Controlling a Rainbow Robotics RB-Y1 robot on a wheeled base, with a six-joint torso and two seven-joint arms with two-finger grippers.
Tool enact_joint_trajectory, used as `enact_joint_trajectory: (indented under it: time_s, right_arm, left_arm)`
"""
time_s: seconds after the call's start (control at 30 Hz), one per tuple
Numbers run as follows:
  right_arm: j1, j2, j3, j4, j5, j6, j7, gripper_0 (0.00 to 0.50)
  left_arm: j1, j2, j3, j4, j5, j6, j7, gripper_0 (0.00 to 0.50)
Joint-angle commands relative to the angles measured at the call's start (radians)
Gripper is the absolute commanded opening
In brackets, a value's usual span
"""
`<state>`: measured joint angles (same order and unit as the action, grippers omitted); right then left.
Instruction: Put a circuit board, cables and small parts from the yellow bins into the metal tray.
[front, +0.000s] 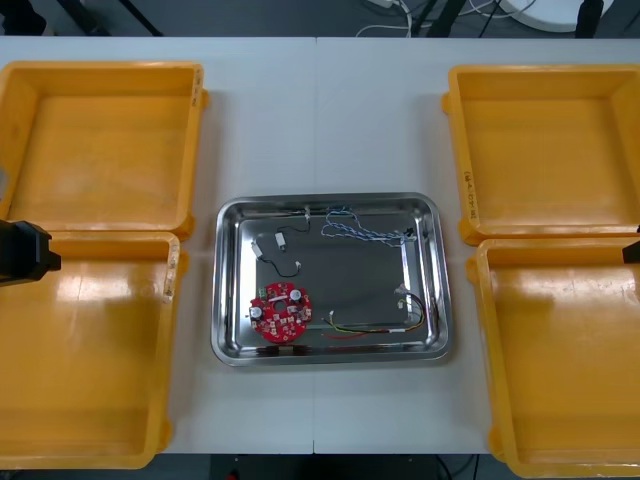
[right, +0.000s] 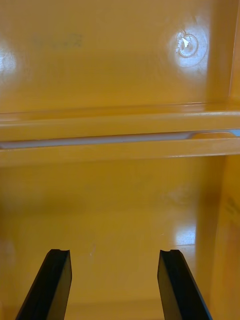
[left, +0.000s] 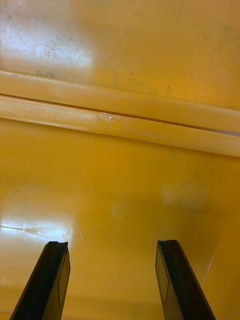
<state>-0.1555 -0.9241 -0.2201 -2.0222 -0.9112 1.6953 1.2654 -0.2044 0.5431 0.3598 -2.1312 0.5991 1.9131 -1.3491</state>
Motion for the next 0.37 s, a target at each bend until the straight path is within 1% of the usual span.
enact_joint_trajectory:
  time_s: [0.03,0.37]
  right_arm:
    - [0.011,-0.021,-0.033,-0.024,-0.003,0.000,0.005,0.500]
    - [0.011,-0.021,-0.033,-0.024,-0.003,0.000,0.005,0.500]
  left_arm:
    - [0.020,0.043,0.025,-0.036,0.001,0.007,-0.085,0.500]
    - [0.020,0.043,0.025,-0.036,0.001,0.007,-0.085,0.500]
